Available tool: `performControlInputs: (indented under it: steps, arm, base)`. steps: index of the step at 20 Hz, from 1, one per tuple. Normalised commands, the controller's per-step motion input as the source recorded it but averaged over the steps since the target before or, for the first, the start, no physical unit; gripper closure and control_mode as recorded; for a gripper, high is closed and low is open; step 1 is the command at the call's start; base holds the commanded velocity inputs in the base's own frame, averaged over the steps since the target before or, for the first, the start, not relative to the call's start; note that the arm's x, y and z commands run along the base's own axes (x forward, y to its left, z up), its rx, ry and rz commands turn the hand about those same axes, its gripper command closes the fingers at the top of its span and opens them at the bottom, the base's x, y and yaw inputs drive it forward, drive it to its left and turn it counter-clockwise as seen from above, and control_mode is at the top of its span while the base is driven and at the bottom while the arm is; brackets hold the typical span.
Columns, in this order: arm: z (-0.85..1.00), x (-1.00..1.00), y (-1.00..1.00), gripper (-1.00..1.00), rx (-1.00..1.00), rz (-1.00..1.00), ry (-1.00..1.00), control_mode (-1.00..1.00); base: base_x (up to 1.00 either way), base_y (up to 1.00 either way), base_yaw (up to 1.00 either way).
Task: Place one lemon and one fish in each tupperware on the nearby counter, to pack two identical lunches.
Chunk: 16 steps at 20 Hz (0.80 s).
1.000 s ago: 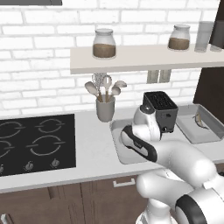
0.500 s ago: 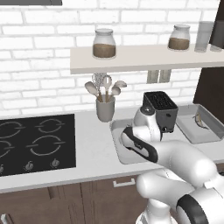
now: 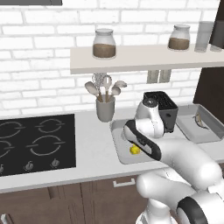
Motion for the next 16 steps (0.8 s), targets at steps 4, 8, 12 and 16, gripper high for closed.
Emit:
performControlInputs:
  steps: [4, 8, 12, 16]
  arm:
    - [0.36, -0.94, -0.38, -1.0, 0.07, -0.12, 0.14, -1.0]
    - [0.02, -1.0, -0.28, -1.0, 0.08, -0.12, 0.1, -1.0]
    - [0.23, -1.0, -0.17, -1.0, 0.06, -0.13, 0.06, -1.0]
    - [0.62, -0.6, 0.0, -1.0, 0.0, -0.14, 0.14, -1.0]
  base:
    - [0.0, 0.0, 0.0]
    - [0.0, 0.0, 0.0]
    - [0.0, 0.0, 0.0]
    - [0.0, 0.0, 0.0]
